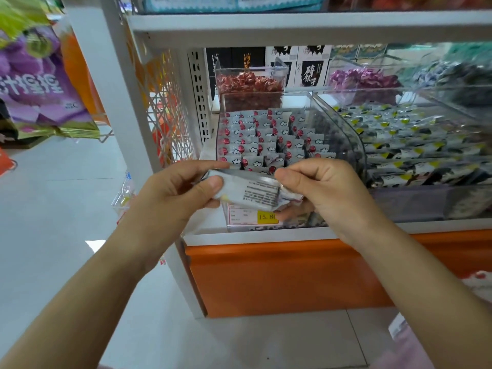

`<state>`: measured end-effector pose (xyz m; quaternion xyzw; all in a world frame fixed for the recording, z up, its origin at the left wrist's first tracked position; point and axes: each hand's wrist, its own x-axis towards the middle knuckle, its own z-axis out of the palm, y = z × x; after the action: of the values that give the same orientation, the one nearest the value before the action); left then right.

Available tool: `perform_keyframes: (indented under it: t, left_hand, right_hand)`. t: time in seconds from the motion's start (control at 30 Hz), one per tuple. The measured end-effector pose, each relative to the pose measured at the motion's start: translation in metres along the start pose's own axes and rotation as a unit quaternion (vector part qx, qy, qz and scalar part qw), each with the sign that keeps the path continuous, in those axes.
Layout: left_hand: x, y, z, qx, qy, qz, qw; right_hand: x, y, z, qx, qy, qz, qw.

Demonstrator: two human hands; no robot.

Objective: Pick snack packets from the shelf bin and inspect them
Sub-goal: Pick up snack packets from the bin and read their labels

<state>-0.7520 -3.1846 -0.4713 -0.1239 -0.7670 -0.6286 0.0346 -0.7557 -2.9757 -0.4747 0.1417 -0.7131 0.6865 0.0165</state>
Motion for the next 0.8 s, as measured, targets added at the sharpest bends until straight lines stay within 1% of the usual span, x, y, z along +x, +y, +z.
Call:
perform_keyframes:
  t: [0.07,0.13,0.17,0.23,0.27,0.33,0.43,0.5,0.57,0.7,0.8]
  left_hand:
    - [0.002,-0.002,0.002,0.007,0.041,0.0,0.999]
    - [0.003,-0.002,0.003,0.013,0.096,0.007,0.995]
    - [0.004,-0.002,0.003,0.023,0.12,0.011,0.993]
    - [0.006,0.001,0.004,0.052,0.14,0.02,0.989]
    - [0.007,0.003,0.006,0.062,0.137,0.027,0.988]
    - [0.009,0.006,0.007,0.08,0.126,0.047,0.988]
    - [0.019,0.004,0.003,0.181,0.126,0.087,0.971]
    - [0.026,0.0,-0.003,0.266,0.104,0.098,0.953]
    - [0.03,-0.006,-0.005,0.299,0.071,0.111,0.945]
    - [0.03,-0.014,-0.004,0.283,0.044,0.116,0.951]
    - [0.029,-0.019,-0.003,0.265,0.041,0.11,0.957]
  right_hand:
    - [0.0,0.003,0.003,0.034,0.008,0.003,0.999]
    - [-0.002,0.004,0.006,0.066,-0.017,-0.008,0.998]
    - [-0.003,0.004,0.008,0.056,-0.03,-0.023,0.998]
    - [-0.003,0.003,0.012,0.005,-0.015,-0.06,0.998]
    - [-0.002,0.004,0.014,-0.011,0.012,-0.073,0.997]
    - [0.005,0.005,0.014,-0.001,0.07,-0.078,0.994]
    - [0.017,0.002,0.002,0.027,0.124,-0.058,0.99]
    - [0.024,-0.001,-0.007,0.02,0.112,-0.053,0.992]
    - [0.029,-0.006,-0.011,-0.037,0.081,-0.058,0.994]
    - [0.041,-0.019,-0.007,-0.152,0.026,-0.097,0.983]
    - [0.05,-0.028,-0.001,-0.204,0.018,-0.14,0.969]
